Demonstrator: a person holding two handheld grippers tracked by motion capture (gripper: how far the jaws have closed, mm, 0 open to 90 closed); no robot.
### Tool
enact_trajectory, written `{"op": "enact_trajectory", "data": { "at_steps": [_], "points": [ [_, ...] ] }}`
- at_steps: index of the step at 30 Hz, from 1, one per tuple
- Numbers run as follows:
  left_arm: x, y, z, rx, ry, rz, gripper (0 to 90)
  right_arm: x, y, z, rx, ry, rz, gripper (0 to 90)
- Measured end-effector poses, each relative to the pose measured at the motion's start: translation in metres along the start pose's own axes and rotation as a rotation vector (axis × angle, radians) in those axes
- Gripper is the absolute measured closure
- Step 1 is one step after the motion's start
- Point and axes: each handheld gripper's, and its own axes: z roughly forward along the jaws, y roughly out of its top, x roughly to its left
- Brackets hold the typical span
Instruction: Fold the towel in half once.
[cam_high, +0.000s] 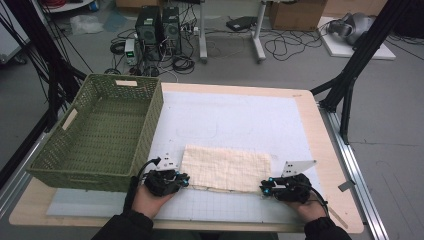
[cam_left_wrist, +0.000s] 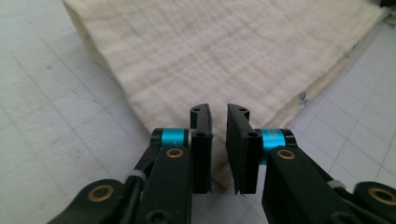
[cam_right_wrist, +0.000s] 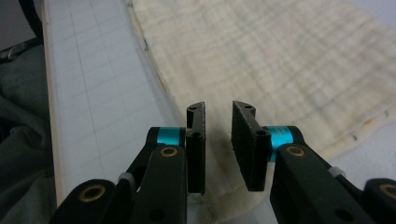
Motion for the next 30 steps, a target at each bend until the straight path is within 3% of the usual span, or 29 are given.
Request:
{"op": "enact_trajectory", "data": {
  "at_steps": [5, 10, 14, 16, 19, 25, 30],
  "points": [
    [0.001, 0.001, 0.000, -0.009, -0.013, 0.011, 89.2, 0.000, 0.000, 0.000, 0.010, -0.002, -0.024, 87.1],
    [-0.005, 0.006, -0.009, -0.060, -0.047, 0.009, 89.3, 0.001, 0.000, -0.008, 0.008, -0.007, -0.043, 88.6],
    [-0.005, 0.002, -0.003, 0.003, -0.051, 0.013, 89.3, 0.000, -0.002, -0.008, 0.017, -0.003, -0.038, 88.6],
    [-0.002, 0.000, 0.000, 0.007, -0.053, 0.002, 89.1, -0.001, -0.003, -0.007, 0.018, 0.005, -0.030, 88.0],
    [-0.002, 0.001, -0.002, -0.016, -0.047, 0.011, 86.9, -0.002, -0.003, -0.009, -0.022, 0.010, -0.016, 80.1],
    [-0.003, 0.005, -0.003, -0.081, -0.014, 0.029, 65.6, -0.004, -0.001, -0.015, -0.113, 0.001, 0.017, 67.5],
    [-0.003, 0.007, -0.002, -0.117, -0.018, 0.047, 59.9, -0.006, -0.001, -0.018, -0.153, -0.025, 0.016, 56.4]
  ]
}}
